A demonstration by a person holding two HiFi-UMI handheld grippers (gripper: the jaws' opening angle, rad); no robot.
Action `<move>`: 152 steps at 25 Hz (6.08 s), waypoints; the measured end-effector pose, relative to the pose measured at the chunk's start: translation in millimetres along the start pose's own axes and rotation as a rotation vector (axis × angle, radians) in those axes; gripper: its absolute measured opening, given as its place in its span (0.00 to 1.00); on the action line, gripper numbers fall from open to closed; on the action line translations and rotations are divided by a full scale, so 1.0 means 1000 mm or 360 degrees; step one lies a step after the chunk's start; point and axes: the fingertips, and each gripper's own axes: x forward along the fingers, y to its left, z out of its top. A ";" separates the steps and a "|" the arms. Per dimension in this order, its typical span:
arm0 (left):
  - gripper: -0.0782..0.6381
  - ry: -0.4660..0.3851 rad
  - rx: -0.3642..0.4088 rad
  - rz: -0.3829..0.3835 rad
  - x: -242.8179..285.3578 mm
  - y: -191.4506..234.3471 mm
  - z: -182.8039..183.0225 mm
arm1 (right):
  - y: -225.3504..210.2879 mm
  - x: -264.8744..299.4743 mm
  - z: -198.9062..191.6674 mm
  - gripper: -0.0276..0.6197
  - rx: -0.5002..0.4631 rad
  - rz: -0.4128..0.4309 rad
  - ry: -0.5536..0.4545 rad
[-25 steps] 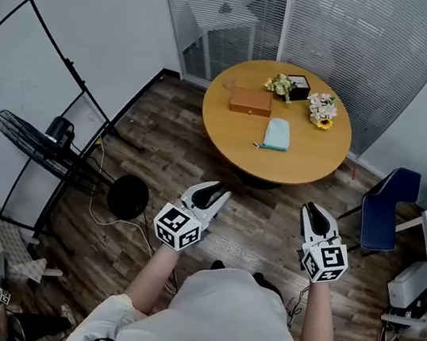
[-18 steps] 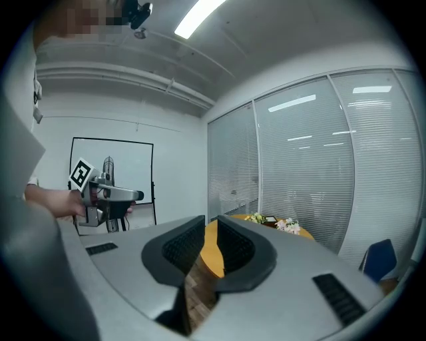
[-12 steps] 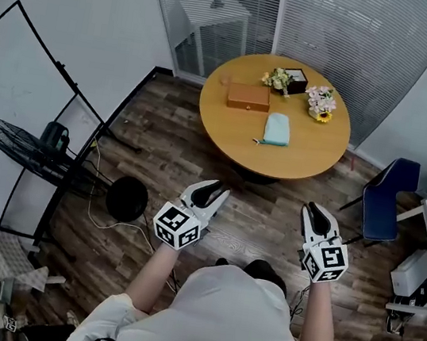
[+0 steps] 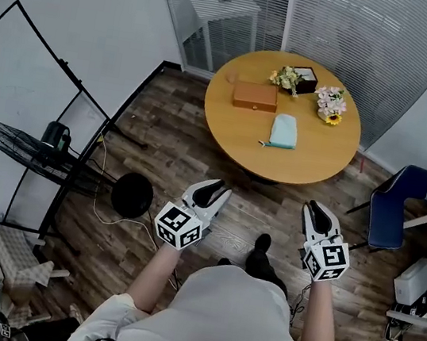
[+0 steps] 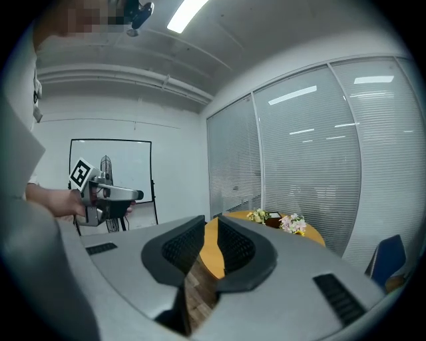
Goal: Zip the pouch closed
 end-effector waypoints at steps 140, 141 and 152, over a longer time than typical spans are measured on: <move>0.16 0.1566 0.0632 -0.1075 0.416 0.296 -0.377 | -0.121 0.482 -0.372 0.16 0.0643 0.0220 0.1131; 0.16 0.1563 0.0614 -0.1079 0.416 0.295 -0.376 | -0.121 0.482 -0.373 0.17 0.0643 0.0209 0.1140; 0.15 0.1545 0.0501 -0.1106 0.411 0.293 -0.371 | -0.128 0.489 -0.376 0.17 0.0625 0.0132 0.1130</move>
